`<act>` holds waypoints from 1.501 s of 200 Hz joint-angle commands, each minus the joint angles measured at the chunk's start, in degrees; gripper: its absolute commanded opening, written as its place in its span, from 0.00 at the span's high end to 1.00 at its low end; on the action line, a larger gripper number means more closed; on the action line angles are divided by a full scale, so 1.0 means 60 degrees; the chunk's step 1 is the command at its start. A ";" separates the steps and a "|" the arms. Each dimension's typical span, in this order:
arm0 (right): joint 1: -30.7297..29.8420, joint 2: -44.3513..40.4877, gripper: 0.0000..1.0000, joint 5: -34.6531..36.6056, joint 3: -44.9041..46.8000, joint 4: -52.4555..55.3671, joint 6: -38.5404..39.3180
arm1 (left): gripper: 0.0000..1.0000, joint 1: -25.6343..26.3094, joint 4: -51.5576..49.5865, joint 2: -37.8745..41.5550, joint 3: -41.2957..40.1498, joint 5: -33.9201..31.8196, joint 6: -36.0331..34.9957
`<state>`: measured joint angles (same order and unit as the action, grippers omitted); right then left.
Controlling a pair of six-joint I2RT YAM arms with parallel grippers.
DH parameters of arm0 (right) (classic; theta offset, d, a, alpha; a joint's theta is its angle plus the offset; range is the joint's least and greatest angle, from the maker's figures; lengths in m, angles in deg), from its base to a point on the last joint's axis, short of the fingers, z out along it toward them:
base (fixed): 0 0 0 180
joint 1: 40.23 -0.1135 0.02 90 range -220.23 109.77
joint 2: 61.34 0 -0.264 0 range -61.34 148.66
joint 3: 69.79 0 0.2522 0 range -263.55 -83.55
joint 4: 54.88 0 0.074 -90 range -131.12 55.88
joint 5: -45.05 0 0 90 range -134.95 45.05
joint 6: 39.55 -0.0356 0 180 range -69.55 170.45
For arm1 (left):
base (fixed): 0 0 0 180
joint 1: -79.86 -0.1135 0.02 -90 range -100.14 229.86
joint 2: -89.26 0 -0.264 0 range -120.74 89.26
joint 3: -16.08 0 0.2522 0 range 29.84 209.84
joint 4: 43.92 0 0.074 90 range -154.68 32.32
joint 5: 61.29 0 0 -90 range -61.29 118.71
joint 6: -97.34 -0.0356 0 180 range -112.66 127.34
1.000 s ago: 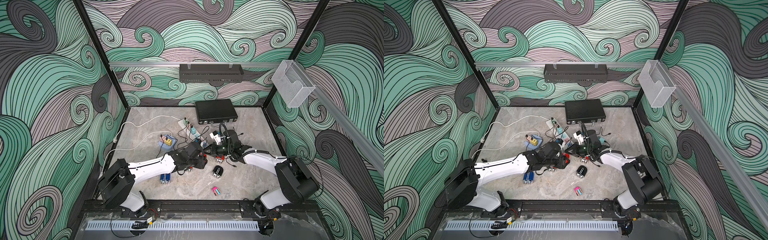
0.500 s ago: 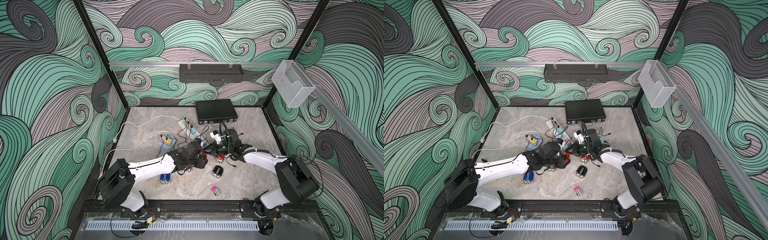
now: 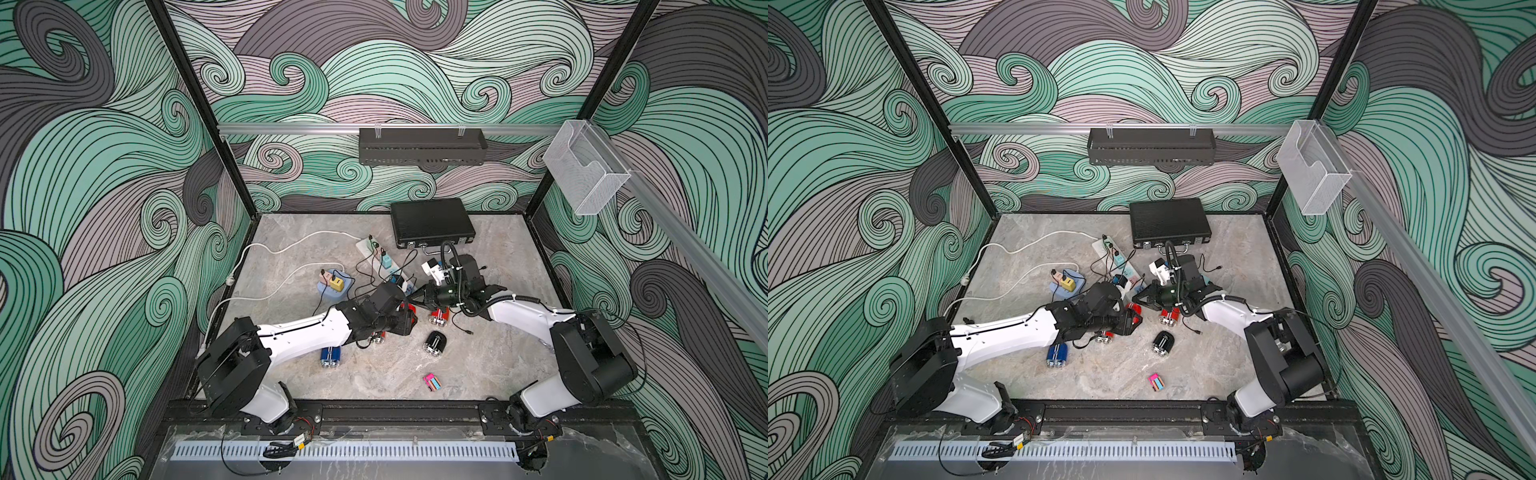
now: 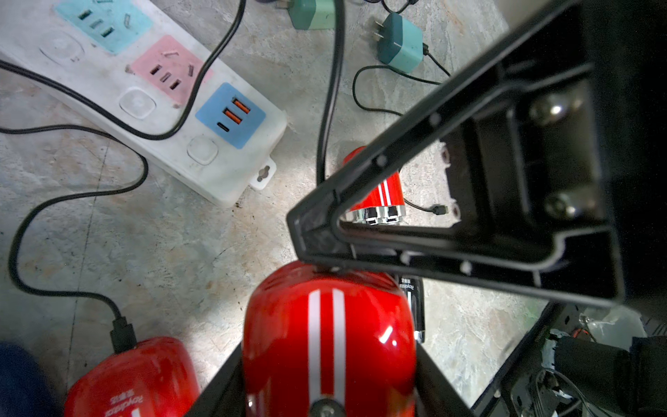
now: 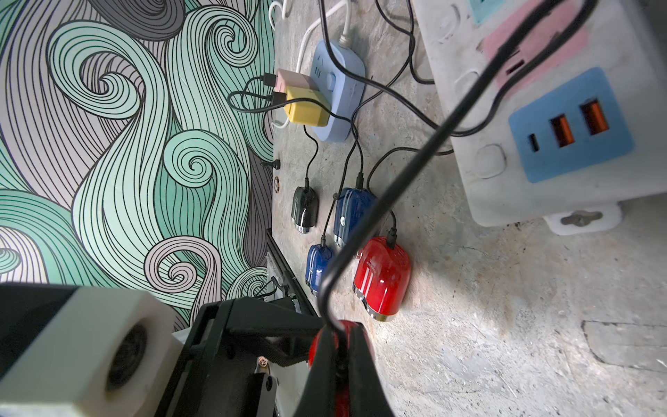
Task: Unplug the electric shaver
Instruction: Remove the charging cable from the electric shaver, then place the electric shaver at the center of the board.
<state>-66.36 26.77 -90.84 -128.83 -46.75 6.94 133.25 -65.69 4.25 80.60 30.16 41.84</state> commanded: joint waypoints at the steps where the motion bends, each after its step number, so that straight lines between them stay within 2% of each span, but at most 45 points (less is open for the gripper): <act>1: 0.0312 0.0052 0.98 0.0467 -0.0334 -0.0125 0.0216 | 0.85 0.0133 -0.0546 -0.0124 0.0210 0.0314 -0.0043; 90: 0.0639 -0.0050 0.99 0.0700 -0.0611 0.0686 0.0619 | 0.85 0.0279 -0.1019 -0.0555 0.0618 0.0155 -0.0105; 203: 0.3250 -0.2211 0.98 0.0997 -0.0686 0.3471 0.2048 | 0.84 0.1036 -0.2080 -0.2236 0.1860 -0.0380 -0.0067; 249: 0.4176 -0.2032 0.98 0.1219 -0.0688 0.3828 0.2100 | 0.85 0.1261 -0.2730 -0.2703 0.2272 -0.0805 -0.0038; 300: 0.4268 -0.1406 0.99 0.1462 -0.0606 0.3845 0.1954 | 0.85 0.1385 -0.3381 -0.3184 0.2681 -0.1228 -0.0037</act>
<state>-40.85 16.50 -83.67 -131.78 -25.17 18.51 140.81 -82.21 -13.43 93.72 25.31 41.82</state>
